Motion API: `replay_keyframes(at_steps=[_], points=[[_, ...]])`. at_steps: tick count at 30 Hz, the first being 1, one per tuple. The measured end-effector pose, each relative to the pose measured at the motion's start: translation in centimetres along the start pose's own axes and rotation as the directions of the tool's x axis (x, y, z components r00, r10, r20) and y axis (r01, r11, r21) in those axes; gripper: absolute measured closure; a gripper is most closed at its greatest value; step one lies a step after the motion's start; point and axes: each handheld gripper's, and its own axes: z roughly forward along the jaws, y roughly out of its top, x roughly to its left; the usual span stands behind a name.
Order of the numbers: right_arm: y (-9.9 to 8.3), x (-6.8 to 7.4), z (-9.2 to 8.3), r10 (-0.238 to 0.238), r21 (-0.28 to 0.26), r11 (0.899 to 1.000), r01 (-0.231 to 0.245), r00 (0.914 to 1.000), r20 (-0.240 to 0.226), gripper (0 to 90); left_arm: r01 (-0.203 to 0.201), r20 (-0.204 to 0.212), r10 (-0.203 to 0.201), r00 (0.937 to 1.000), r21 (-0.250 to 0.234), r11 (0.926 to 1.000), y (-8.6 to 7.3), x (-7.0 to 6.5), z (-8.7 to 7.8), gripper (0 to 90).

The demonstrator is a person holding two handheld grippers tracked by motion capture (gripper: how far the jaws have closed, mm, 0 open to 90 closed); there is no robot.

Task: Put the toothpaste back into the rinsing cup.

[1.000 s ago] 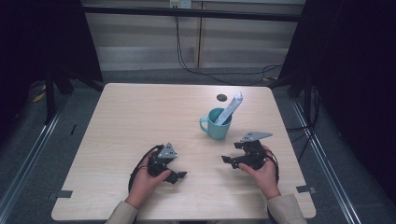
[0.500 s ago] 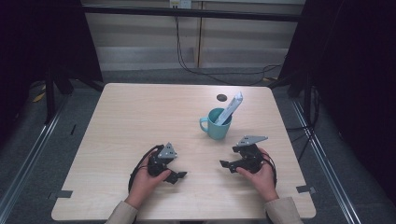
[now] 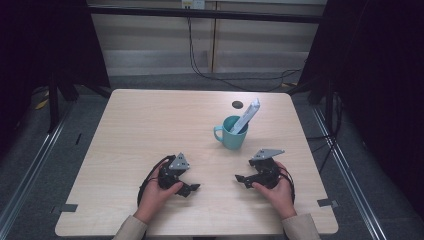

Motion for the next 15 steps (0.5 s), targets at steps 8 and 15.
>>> replay_keyframes(at_steps=[8, 15], points=[[-0.34, 0.64, 0.35, -0.053, 0.011, 0.999, 0.053, 0.9978, 0.04, 14.3, -0.001, 0.0, 0.001, 1.0, 0.001, 1.0, 0.0, 0.0, 0.0, 14.1], [-0.55, 0.66, 0.3, -0.049, 0.0, 0.999, 0.049, 0.9979, 0.041, 14.0, -0.007, 0.001, 0.007, 1.0, 0.004, 1.0, 0.01, 0.04, -0.02, 14.1]])
